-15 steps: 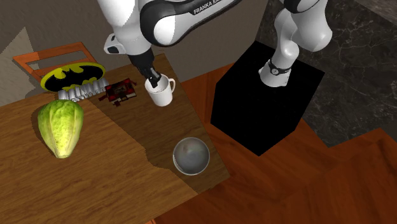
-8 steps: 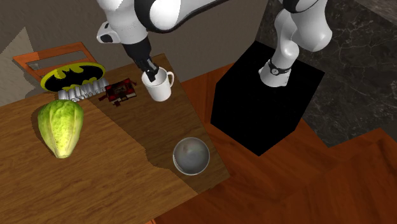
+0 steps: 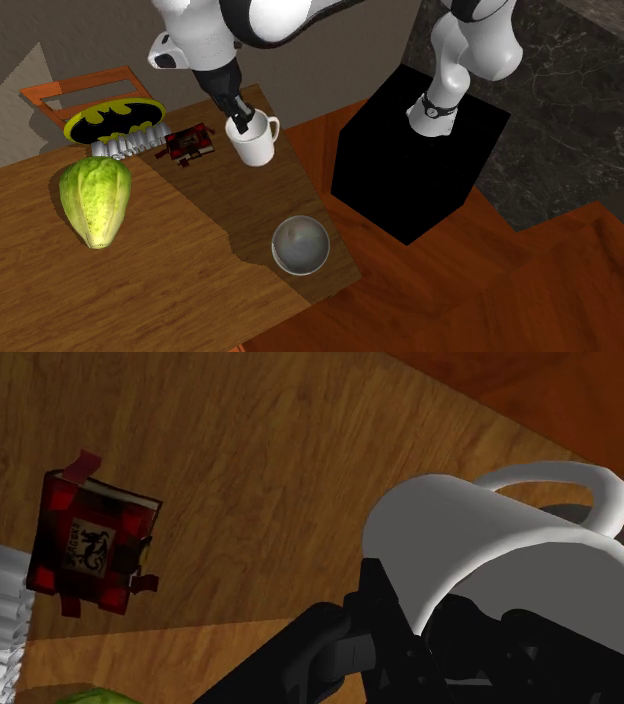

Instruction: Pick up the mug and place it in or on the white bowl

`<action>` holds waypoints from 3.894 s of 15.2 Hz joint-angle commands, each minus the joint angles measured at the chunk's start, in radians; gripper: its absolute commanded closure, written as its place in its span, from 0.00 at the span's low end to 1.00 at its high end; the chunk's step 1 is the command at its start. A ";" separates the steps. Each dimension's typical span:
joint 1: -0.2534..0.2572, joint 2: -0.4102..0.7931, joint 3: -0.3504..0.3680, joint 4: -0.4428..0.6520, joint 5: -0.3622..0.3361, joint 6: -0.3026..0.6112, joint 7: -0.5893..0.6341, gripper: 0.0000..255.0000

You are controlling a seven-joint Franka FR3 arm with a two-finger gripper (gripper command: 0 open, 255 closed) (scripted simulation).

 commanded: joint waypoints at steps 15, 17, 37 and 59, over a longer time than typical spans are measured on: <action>0.232 0.043 0.080 0.124 -0.023 -0.053 0.324 1.00; 0.246 0.051 0.084 0.126 -0.024 -0.045 0.341 1.00; 0.272 0.017 0.085 -0.152 -0.026 0.197 0.320 1.00; 0.258 0.023 0.082 -0.016 -0.028 0.067 0.327 0.00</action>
